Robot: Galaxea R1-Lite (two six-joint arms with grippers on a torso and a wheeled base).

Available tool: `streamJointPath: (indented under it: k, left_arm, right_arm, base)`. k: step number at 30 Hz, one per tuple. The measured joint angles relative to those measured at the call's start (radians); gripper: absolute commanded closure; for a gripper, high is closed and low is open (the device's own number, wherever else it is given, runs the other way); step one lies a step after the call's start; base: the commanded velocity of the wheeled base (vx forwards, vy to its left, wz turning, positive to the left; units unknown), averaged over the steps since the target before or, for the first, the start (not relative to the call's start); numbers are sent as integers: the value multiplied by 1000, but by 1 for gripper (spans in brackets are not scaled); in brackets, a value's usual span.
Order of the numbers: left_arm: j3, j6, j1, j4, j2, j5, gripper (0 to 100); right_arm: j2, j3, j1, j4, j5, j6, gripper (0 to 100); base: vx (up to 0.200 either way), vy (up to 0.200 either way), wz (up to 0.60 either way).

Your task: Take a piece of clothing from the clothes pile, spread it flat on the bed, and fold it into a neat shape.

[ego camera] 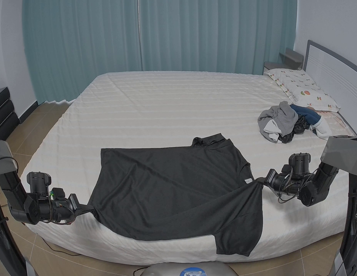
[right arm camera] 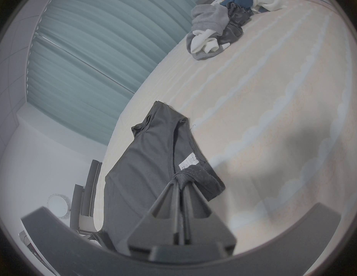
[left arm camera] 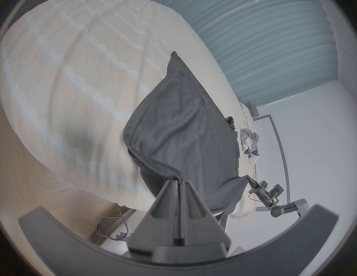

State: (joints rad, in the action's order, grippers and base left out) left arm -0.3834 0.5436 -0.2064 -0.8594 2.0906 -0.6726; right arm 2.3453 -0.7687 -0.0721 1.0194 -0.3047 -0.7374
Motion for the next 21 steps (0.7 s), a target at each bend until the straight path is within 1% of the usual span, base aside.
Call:
streamJointPath:
  k: [7, 11, 14, 17, 19, 21]
  left_arm:
    - [0, 1, 0, -1, 8, 0, 100]
    - [-1, 1, 0, -1, 10, 1, 100]
    - [-2, 1, 0, -1, 11, 1, 100]
    - [-2, 1, 0, -1, 12, 1, 100]
    - [-2, 1, -1, -1, 12, 1, 100]
    - [-3, 1, 0, -1, 12, 1, 100]
  right_arm:
    - [34, -10, 1, 37, -1, -3, 0]
    - [30, 26, 8, 71, -7, -1, 0]
    - [6, 77, 18, 81, -26, 10, 0]
    - [-27, 146, 24, 84, -78, 53, 0]
    - [-47, 189, 24, 83, -110, 108, 0]
    - [-62, 230, 21, 81, -133, 185, 0]
  base:
    - [0, 0, 0]
    - [0, 0, 0]
    - [0, 0, 0]
    - [0, 0, 0]
    - [0, 0, 0]
    - [0, 0, 0]
